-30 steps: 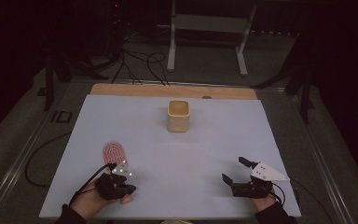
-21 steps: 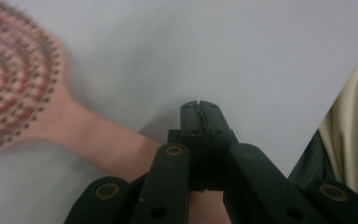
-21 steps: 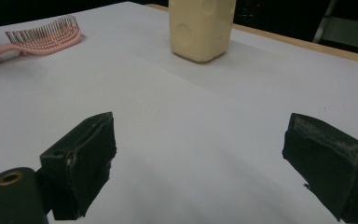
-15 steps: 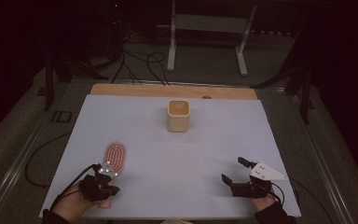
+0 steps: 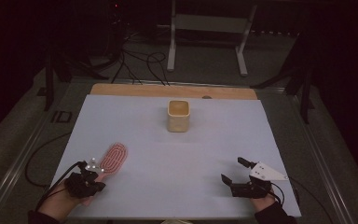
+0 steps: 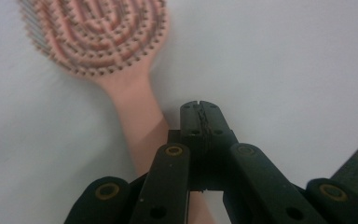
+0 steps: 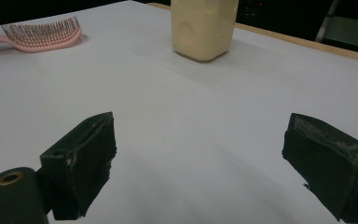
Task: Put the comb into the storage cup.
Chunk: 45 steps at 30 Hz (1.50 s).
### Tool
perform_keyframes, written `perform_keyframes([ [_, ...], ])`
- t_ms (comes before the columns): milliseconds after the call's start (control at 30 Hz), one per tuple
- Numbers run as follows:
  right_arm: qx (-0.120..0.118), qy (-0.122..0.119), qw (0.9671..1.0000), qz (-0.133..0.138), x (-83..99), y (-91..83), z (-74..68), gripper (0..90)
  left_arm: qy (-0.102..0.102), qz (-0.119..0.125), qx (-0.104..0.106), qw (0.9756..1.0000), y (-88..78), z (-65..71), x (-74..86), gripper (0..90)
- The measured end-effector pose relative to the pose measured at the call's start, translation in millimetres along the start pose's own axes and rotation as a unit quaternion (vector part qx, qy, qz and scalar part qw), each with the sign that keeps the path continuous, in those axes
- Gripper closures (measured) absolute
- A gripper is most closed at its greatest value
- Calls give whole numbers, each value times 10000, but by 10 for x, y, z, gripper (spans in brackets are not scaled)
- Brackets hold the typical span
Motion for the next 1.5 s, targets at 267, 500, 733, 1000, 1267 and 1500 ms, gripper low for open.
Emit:
perform_keyframes([
  [267,-13,1,10000,-39,4,10,-6,92,-35,-82,-250,9996,-16,-99,46,900],
  [500,-15,1,10000,-43,7,14,-9,92,-73,-106,-408,9991,-31,-178,58,900],
  [733,-46,-3,10000,-63,10,19,-10,92,-83,-117,-527,9985,-52,-221,60,900],
  [1000,-74,-1,9999,-69,13,28,-12,93,-64,97,-527,9985,-224,-239,26,850],
  [1267,-76,-10,9999,-77,11,27,-17,93,-103,217,-613,9978,-360,-293,-31,588],
  [1500,-97,-6,9999,-63,13,31,-13,93,-93,211,-543,9983,-362,-314,-69,396],
])
Point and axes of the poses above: each handheld gripper's, and its own axes: y roughly forward along the jaws, x roughly out of its underside, z roughly to its right, the point moved 3 cm from there along y, roughly forward along the jaws, and after that the axes turned 6 degrees about -y, right-handed, at the moved point
